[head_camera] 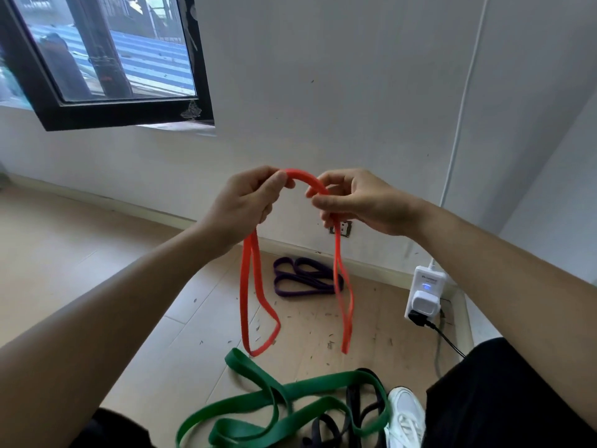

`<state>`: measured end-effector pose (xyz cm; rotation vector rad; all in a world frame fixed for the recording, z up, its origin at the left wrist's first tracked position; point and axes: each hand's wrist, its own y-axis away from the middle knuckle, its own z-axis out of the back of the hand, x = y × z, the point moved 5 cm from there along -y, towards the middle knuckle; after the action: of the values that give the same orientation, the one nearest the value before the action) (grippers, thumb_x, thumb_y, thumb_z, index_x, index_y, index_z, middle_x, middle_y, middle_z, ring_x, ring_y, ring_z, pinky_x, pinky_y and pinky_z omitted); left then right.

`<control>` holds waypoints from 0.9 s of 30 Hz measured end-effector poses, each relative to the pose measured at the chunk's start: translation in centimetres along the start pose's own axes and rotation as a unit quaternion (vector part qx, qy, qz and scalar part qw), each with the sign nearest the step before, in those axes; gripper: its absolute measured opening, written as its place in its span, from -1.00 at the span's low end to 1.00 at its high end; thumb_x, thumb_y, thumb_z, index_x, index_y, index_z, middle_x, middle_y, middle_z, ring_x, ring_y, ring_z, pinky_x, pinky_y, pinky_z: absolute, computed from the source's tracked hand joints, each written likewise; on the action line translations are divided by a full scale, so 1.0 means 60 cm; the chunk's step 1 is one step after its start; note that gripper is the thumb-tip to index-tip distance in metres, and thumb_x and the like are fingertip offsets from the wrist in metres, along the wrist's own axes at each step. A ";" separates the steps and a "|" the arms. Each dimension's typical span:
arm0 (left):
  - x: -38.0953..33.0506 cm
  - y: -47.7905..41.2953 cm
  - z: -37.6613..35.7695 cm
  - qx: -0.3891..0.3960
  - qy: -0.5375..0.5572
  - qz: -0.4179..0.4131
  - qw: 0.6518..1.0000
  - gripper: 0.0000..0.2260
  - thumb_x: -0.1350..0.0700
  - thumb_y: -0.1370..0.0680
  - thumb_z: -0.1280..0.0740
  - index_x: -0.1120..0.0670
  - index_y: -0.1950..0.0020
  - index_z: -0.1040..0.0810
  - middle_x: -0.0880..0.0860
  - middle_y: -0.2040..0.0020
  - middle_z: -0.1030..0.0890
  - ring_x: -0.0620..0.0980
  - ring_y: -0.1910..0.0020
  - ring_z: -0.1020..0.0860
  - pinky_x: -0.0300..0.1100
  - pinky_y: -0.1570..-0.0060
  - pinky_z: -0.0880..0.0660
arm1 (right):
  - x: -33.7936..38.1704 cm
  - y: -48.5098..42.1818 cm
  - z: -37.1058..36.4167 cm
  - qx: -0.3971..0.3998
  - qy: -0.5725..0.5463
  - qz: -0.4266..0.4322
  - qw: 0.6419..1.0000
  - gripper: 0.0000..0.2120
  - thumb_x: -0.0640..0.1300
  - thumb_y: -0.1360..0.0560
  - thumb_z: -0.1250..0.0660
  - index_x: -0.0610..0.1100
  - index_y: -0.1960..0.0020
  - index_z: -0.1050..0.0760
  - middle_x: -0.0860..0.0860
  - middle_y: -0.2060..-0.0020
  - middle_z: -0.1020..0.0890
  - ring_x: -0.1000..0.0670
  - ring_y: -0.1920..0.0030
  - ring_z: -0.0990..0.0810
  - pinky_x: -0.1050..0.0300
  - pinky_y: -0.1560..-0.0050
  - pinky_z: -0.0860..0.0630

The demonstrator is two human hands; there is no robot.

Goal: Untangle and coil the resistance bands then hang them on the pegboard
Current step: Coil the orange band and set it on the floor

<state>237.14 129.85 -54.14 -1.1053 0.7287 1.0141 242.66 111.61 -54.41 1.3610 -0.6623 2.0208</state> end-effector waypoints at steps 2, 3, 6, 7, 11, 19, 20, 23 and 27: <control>0.005 0.001 -0.017 0.033 -0.028 0.002 0.999 -0.80 0.09 -0.71 -0.17 0.08 -0.03 -0.57 0.02 0.30 -0.44 -0.08 0.37 -0.39 -0.21 0.34 -0.39 | 0.004 -0.006 -0.016 0.010 0.025 0.007 1.000 -0.68 -0.09 -0.58 -0.37 -0.32 -0.19 -0.54 -0.07 0.21 -0.60 0.00 0.19 -0.62 0.15 0.10 -0.58; 0.009 0.001 -0.024 0.044 -0.040 0.004 0.998 -0.80 0.09 -0.71 -0.17 0.07 -0.03 -0.57 0.03 0.30 -0.44 -0.08 0.36 -0.40 -0.20 0.32 -0.41 | 0.006 -0.009 -0.019 0.005 0.039 0.015 0.999 -0.69 -0.08 -0.60 -0.35 -0.33 -0.16 -0.55 -0.06 0.24 -0.58 0.01 0.23 -0.59 0.15 0.14 -0.57; 0.025 0.001 -0.025 0.054 -0.079 0.012 0.995 -0.83 0.09 -0.69 -0.20 0.08 -0.05 -0.57 0.05 0.28 -0.49 -0.06 0.33 -0.47 -0.16 0.24 -0.49 | 0.007 -0.015 -0.015 -0.021 0.107 0.036 0.993 -0.73 -0.10 -0.62 -0.33 -0.31 -0.12 -0.59 -0.02 0.32 -0.54 0.08 0.32 -0.52 0.19 0.26 -0.52; 0.030 0.001 -0.021 0.055 -0.098 0.011 0.994 -0.85 0.10 -0.68 -0.22 0.09 -0.07 -0.57 0.04 0.26 -0.52 -0.07 0.32 -0.50 -0.17 0.23 -0.52 | 0.006 -0.016 -0.012 -0.028 0.133 0.038 0.990 -0.76 -0.11 -0.62 -0.33 -0.30 -0.11 -0.60 -0.01 0.33 -0.54 0.11 0.34 -0.52 0.23 0.28 -0.51; 0.053 0.004 -0.005 0.068 -0.155 0.007 0.986 -0.87 0.12 -0.61 -0.34 0.09 -0.14 -0.58 0.06 0.14 -0.65 0.00 0.19 -0.67 -0.07 0.08 -0.66 | 0.009 -0.020 -0.009 -0.050 0.227 0.055 0.971 -0.83 -0.15 -0.61 -0.36 -0.24 -0.07 -0.63 -0.02 0.33 -0.58 0.14 0.37 -0.54 0.24 0.29 -0.52; 0.110 0.024 -0.025 0.134 -0.117 0.059 0.982 -0.89 0.13 -0.64 -0.30 0.14 -0.08 -0.58 0.08 0.07 -0.69 0.00 0.02 -0.70 0.00 -0.12 -0.63 | 0.041 -0.026 -0.026 -0.087 0.324 0.117 0.935 -0.86 -0.09 -0.59 -0.38 -0.16 -0.04 -0.63 0.15 0.32 -0.55 0.24 0.36 -0.51 0.36 0.30 -0.43; 0.121 0.029 -0.029 0.143 -0.118 0.071 0.980 -0.88 0.12 -0.64 -0.31 0.14 -0.07 -0.58 0.08 0.07 -0.69 0.00 0.02 -0.70 0.04 -0.13 -0.63 | 0.040 -0.026 -0.025 -0.084 0.339 0.111 0.931 -0.85 -0.08 -0.59 -0.39 -0.16 -0.04 -0.64 0.16 0.32 -0.55 0.25 0.36 -0.51 0.38 0.31 -0.41; 0.148 0.047 -0.037 0.163 -0.122 0.112 0.973 -0.88 0.12 -0.63 -0.32 0.14 -0.06 -0.61 0.08 0.06 -0.69 0.04 0.03 -0.70 0.08 -0.15 -0.63 | 0.029 -0.024 -0.023 -0.059 0.369 0.088 0.923 -0.86 -0.05 -0.58 -0.40 -0.12 -0.02 -0.65 0.17 0.30 -0.57 0.28 0.35 -0.51 0.42 0.31 -0.39; 0.165 0.076 -0.044 0.181 -0.111 0.154 0.965 -0.89 0.14 -0.64 -0.31 0.14 -0.01 -0.60 0.17 0.08 -0.64 0.17 0.03 -0.67 0.04 -0.11 -0.64 | 0.026 -0.013 -0.011 -0.066 0.366 0.094 0.924 -0.89 -0.04 -0.58 -0.39 -0.07 -0.01 -0.64 0.15 0.30 -0.58 0.27 0.36 -0.50 0.43 0.32 -0.38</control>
<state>236.75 130.73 -65.33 -0.5604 0.8782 1.1874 242.36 112.90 -53.12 0.3967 -0.5706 2.3608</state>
